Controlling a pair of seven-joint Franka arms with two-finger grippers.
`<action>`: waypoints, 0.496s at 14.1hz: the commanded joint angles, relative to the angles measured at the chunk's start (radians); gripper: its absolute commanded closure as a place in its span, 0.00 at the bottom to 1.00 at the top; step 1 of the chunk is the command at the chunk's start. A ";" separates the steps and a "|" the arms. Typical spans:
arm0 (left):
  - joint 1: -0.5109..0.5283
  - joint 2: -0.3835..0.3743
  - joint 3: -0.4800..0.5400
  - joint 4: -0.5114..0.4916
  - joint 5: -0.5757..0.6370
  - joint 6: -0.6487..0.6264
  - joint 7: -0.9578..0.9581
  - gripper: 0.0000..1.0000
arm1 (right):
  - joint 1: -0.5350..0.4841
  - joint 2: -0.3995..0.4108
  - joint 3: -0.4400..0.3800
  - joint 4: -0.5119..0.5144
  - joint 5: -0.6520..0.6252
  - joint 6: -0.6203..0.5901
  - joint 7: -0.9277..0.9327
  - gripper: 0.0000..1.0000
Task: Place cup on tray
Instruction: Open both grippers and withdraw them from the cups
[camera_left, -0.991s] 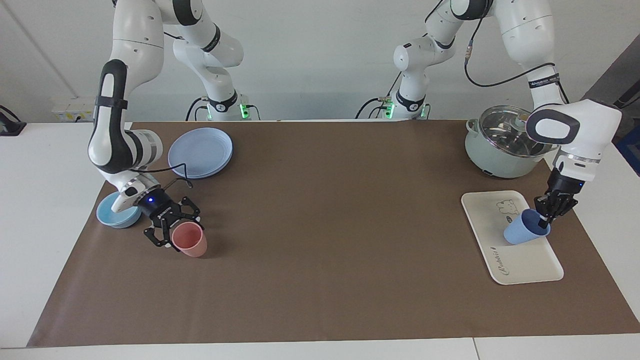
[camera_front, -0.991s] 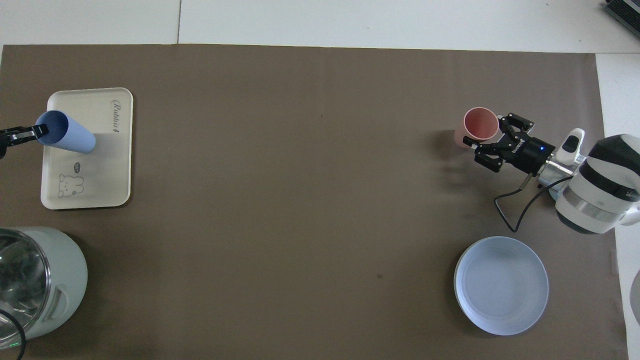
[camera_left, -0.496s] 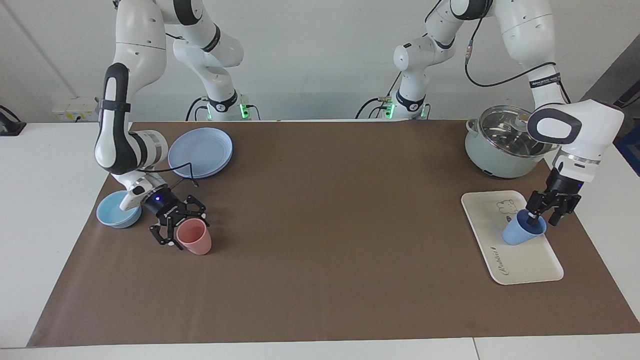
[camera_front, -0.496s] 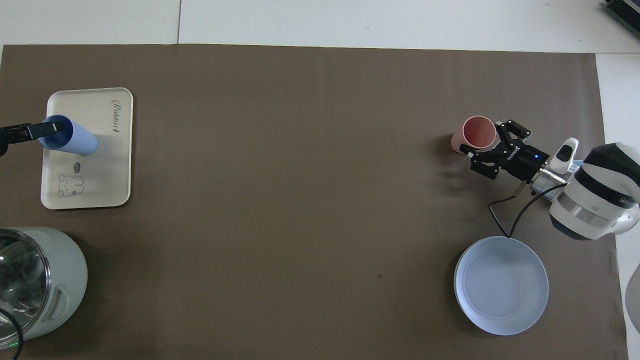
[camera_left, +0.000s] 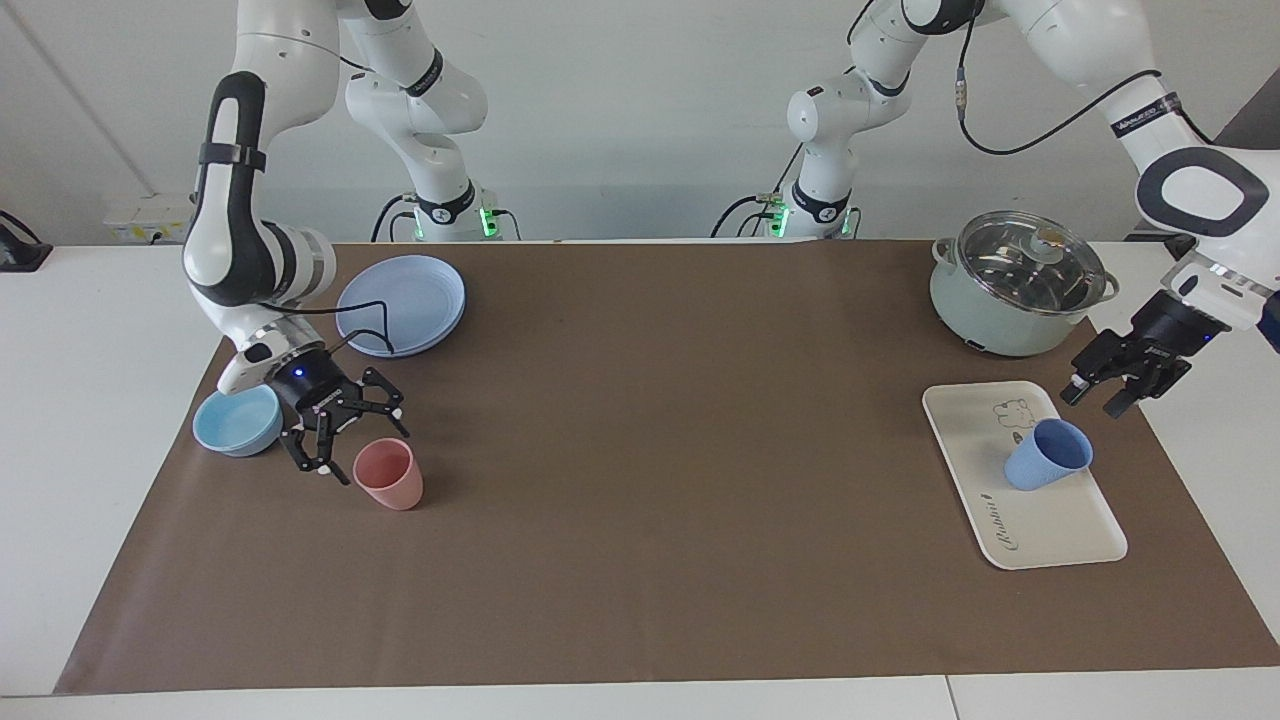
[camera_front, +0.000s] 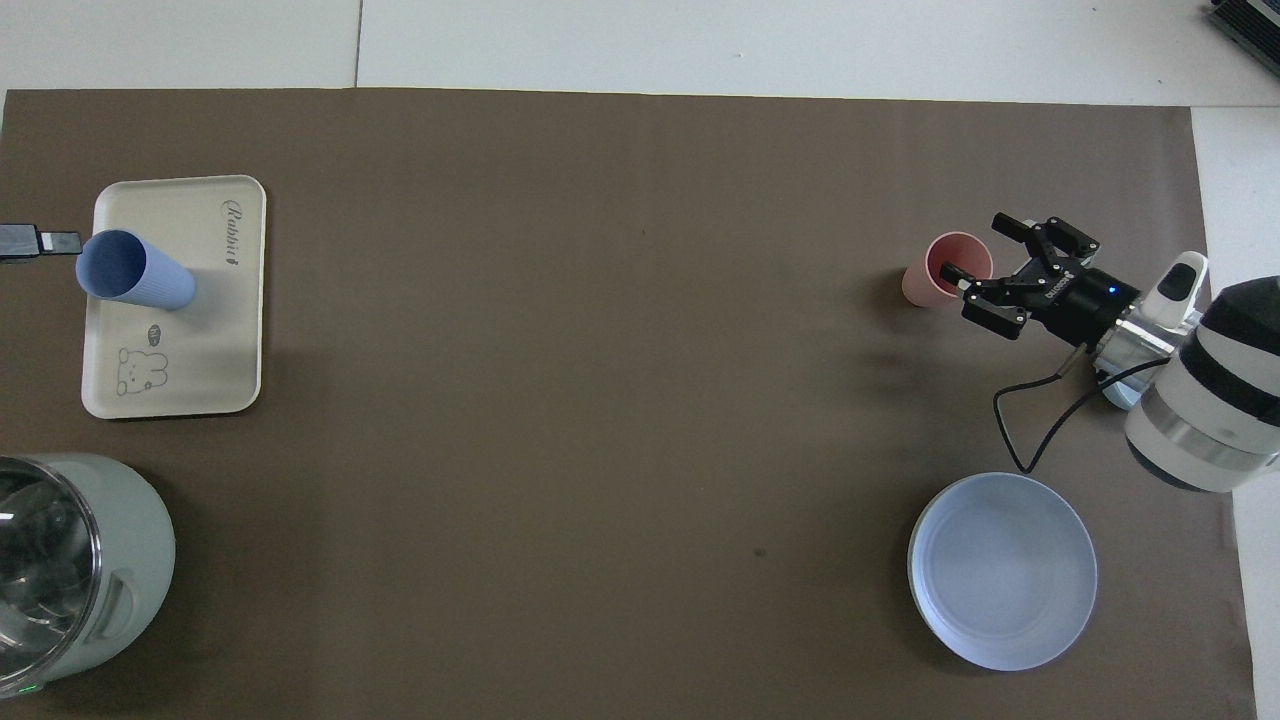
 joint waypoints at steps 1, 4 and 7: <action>0.022 0.005 0.008 0.102 -0.011 -0.197 -0.052 0.07 | 0.035 -0.094 0.001 -0.034 -0.138 0.066 0.248 0.00; 0.020 0.011 0.011 0.202 -0.017 -0.408 -0.159 0.02 | 0.041 -0.145 -0.001 -0.017 -0.391 0.093 0.464 0.00; 0.005 0.009 -0.006 0.259 -0.018 -0.500 -0.285 0.00 | 0.041 -0.197 0.009 0.015 -0.751 0.092 0.774 0.00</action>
